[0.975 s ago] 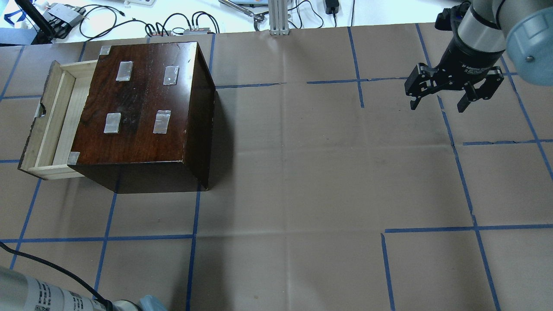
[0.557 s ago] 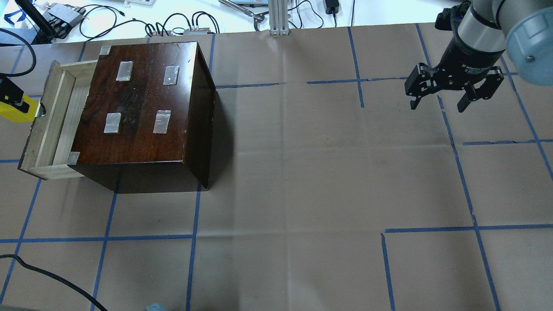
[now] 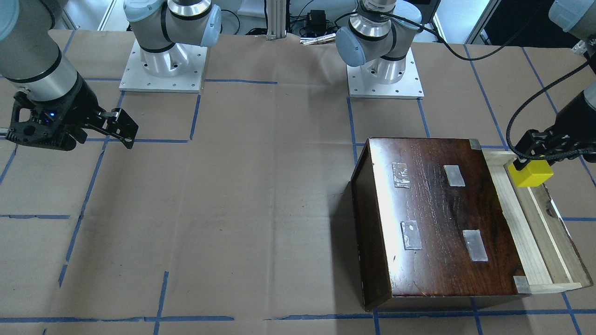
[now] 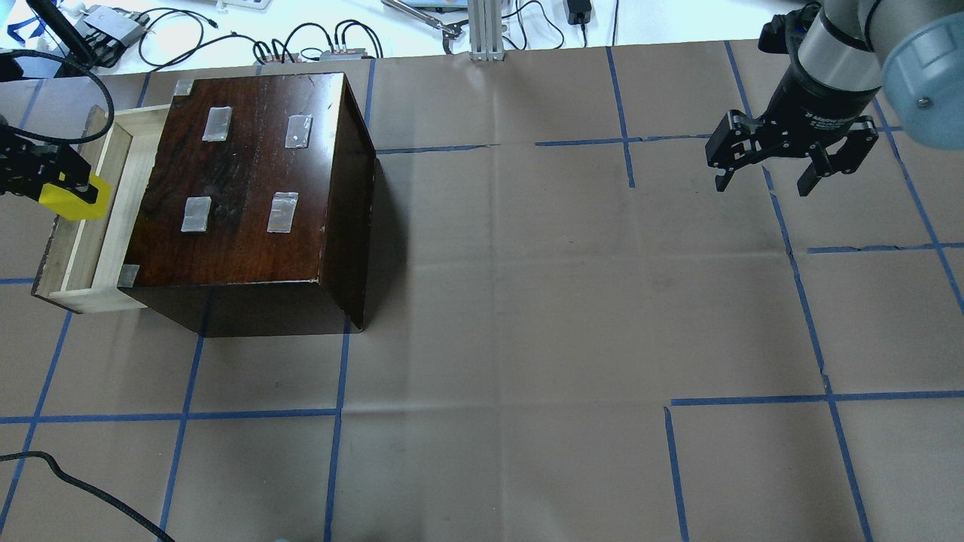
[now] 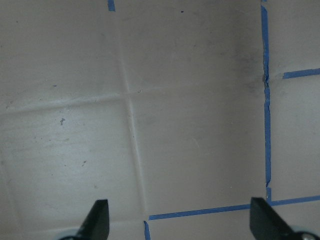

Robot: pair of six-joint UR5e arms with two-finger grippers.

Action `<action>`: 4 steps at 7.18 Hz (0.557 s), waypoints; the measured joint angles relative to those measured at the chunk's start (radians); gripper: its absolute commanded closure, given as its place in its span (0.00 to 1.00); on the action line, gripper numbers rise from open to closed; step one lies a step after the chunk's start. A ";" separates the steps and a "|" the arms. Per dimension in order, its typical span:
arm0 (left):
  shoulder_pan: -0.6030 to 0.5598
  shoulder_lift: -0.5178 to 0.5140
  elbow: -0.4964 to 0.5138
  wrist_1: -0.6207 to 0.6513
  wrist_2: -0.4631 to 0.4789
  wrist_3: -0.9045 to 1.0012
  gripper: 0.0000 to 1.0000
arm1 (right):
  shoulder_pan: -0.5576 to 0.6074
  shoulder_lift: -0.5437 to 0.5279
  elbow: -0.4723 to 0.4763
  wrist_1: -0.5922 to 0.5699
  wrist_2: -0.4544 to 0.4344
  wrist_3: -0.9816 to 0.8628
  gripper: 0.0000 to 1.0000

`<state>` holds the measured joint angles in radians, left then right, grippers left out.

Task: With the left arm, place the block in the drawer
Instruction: 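Lift the yellow cube and carry it over the open drawer, then lower the cube into the drawer and open the left gripper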

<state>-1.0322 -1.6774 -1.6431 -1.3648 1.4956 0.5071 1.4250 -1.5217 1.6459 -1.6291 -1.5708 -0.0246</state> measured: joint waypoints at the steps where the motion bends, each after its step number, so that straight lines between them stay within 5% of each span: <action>1: -0.006 -0.010 -0.014 0.012 0.000 -0.003 0.84 | 0.000 0.000 0.000 0.000 0.000 0.000 0.00; 4: -0.008 -0.043 -0.022 0.042 0.000 -0.001 0.82 | 0.000 0.000 0.000 0.000 0.000 0.000 0.00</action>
<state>-1.0405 -1.7207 -1.6654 -1.3224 1.4955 0.5066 1.4251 -1.5217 1.6455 -1.6291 -1.5707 -0.0246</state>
